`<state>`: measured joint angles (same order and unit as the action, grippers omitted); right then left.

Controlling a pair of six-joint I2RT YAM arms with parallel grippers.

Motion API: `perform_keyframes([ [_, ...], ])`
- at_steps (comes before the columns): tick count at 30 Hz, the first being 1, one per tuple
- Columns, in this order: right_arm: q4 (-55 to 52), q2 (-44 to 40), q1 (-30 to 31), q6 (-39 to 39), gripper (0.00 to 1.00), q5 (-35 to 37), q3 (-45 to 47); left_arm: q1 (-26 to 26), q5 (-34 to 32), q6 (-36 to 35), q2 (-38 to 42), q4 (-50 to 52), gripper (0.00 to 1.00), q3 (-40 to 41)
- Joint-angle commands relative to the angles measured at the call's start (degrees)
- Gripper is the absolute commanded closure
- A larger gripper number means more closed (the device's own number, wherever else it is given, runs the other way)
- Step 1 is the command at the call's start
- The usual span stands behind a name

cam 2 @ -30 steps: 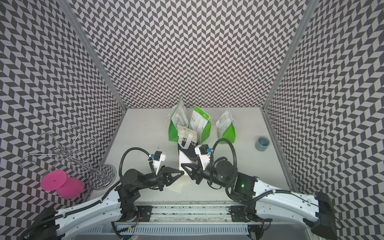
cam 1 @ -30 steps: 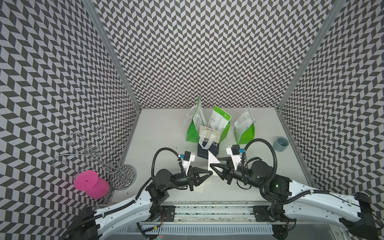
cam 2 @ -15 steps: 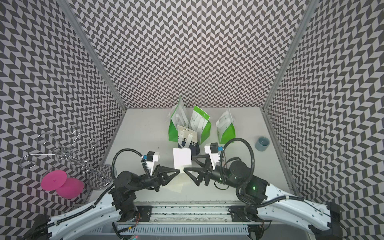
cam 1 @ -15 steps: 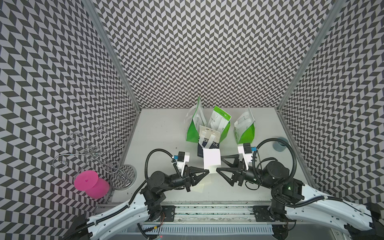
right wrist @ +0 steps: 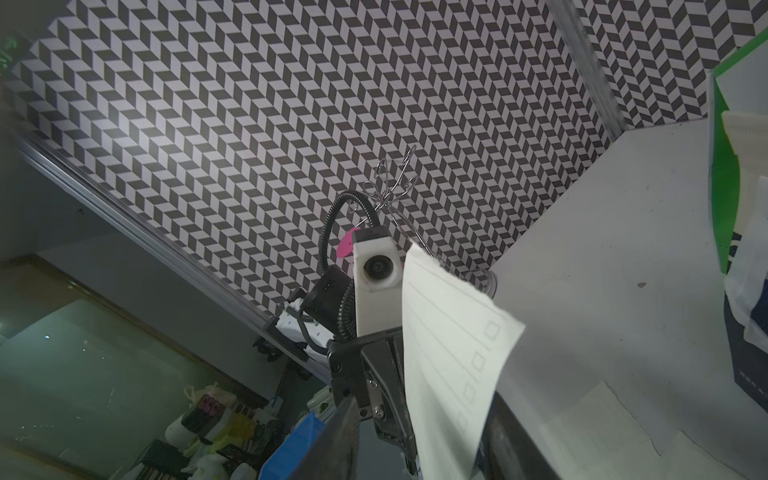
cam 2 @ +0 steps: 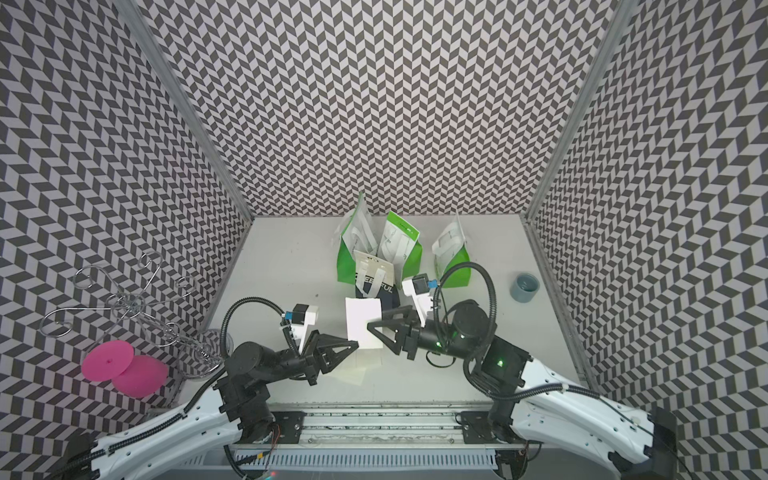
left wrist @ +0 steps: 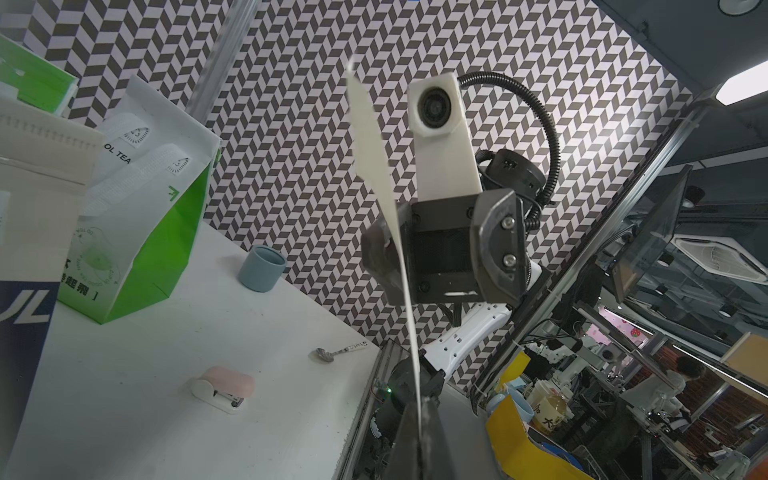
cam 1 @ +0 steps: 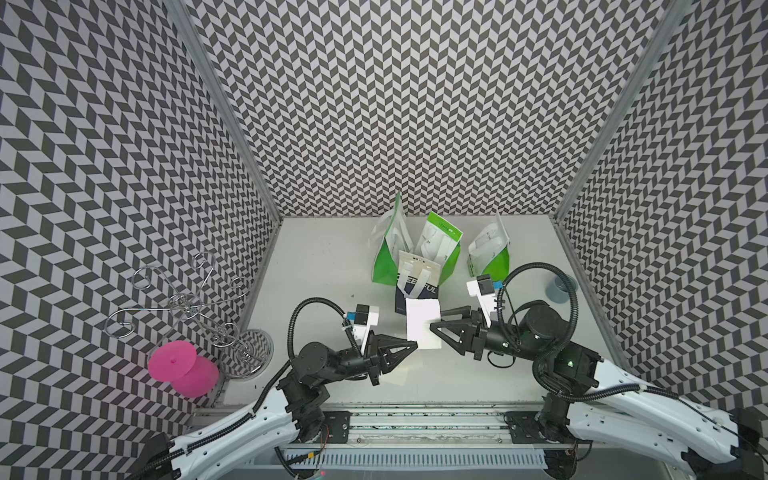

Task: Staple the receipts to the bags
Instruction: Pick up the receipt from the center of the board, then adjust the takeout bag at the center of the board.

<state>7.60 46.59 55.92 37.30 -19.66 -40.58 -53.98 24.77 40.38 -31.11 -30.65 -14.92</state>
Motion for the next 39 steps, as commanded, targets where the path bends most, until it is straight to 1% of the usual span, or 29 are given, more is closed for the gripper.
perform_keyframes([
  [1, 4.84, 0.65, -1.49, -0.56, 0.57, -3.89, -2.47, -0.15, 0.67, 0.17, 1.28, 1.69, 1.00, 0.15],
  [9, 6.06, 3.18, -1.92, -0.88, 0.73, -4.78, -2.76, -0.12, -0.16, 0.57, 1.04, 2.07, 1.00, 0.16],
  [10, 5.84, 3.29, -1.92, -1.12, 0.77, -4.48, -2.75, -0.16, -0.15, 0.62, 0.76, 2.08, 1.00, 0.04],
  [12, 4.19, 3.34, -2.03, -1.94, 0.91, -2.52, -3.12, -0.14, -0.68, 0.88, 0.40, 2.41, 1.00, -0.32],
  [13, 1.96, 3.04, -2.68, -2.70, 1.00, -0.86, -3.68, -0.08, -2.30, 1.04, 0.44, 4.02, 0.94, -0.87],
  [14, -0.40, 2.40, -3.83, -4.11, 1.00, 1.15, -4.19, 0.01, -4.33, 1.05, 0.82, 6.22, 0.70, -1.47],
  [15, -2.53, 1.60, -5.06, -5.29, 1.00, 3.40, -4.47, 0.22, -6.14, 0.96, 1.28, 7.62, 0.50, -1.75],
  [16, -4.75, 0.42, -6.73, -6.80, 1.00, 5.53, -4.68, 0.77, -8.46, 0.93, 2.09, 9.60, 0.37, -2.38],
  [17, -6.44, -0.52, -8.14, -8.21, 1.00, 7.45, -4.82, 1.55, -10.08, 0.79, 2.83, 11.30, 0.30, -3.18],
  [18, -8.75, -1.32, -9.42, -9.34, 1.00, 9.67, -5.11, 2.77, -11.54, 0.39, 3.43, 12.62, 0.25, -4.12],
  [20, -10.54, -2.58, -12.24, -10.62, 1.00, 9.99, -4.95, 5.84, -14.57, -0.58, 3.55, 16.56, 0.18, -7.30],
  [23, -12.18, -3.19, -15.05, -11.83, 1.00, 10.22, -4.52, 12.02, -15.93, -3.42, 0.17, 20.24, 0.15, -12.95],
  [25, -12.27, -3.51, -16.61, -12.36, 1.00, 9.28, -3.79, 17.60, -11.72, -4.74, -4.65, 20.28, 0.15, -16.89],
  [27, -11.28, -3.36, -17.83, -12.47, 1.00, 6.34, -2.82, 22.44, -6.97, -5.75, -9.86, 19.45, 0.14, -20.21],
  [29, -9.59, -2.68, -18.46, -12.82, 1.00, 2.52, -1.70, 25.72, -4.19, -6.83, -14.75, 18.11, 0.13, -23.21],
  [31, -7.64, -1.35, -18.48, -13.01, 1.00, -0.78, -0.84, 28.73, 0.08, -7.74, -19.97, 15.98, 0.13, -26.79],
  [33, -4.68, -0.08, -18.45, -13.11, 1.00, -4.14, 0.34, 30.21, 3.84, -8.48, -24.84, 14.69, 0.14, -30.98],
  [35, -2.21, 1.68, -18.39, -13.24, 1.00, -6.95, 1.10, 30.20, 5.61, -10.93, -29.62, 16.24, 0.14, -36.35],
  [39, -1.89, 3.81, -18.37, -13.95, 1.00, -5.98, 1.49, 30.27, 6.54, -16.56, -38.88, 24.21, 0.15, -47.56],
])
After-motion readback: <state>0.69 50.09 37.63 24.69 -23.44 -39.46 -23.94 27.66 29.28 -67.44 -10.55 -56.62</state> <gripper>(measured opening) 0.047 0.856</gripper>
